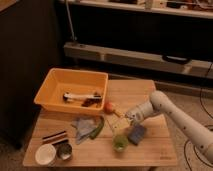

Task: Place fork in plastic cup

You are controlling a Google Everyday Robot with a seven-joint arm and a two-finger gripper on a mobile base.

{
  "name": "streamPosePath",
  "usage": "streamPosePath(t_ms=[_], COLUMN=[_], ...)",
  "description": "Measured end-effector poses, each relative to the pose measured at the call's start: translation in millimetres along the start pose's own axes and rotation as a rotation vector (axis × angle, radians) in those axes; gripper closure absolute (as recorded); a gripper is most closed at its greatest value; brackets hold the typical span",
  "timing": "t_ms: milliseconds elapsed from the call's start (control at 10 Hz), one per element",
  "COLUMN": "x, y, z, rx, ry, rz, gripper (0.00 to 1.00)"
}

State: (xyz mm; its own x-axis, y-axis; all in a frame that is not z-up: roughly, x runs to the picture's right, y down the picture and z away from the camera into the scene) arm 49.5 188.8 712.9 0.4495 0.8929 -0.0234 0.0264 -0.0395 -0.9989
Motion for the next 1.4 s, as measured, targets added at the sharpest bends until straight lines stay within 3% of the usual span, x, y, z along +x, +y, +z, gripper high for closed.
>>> streamPosePath(t_ms=[300,1400], x=[-7,17], y=[4,-11], z=[-16,-7], rx=[-0.024,-0.128], ry=[-0.007,0.040], rz=[-0.065,-0.137], gripper=[0.92,0.92])
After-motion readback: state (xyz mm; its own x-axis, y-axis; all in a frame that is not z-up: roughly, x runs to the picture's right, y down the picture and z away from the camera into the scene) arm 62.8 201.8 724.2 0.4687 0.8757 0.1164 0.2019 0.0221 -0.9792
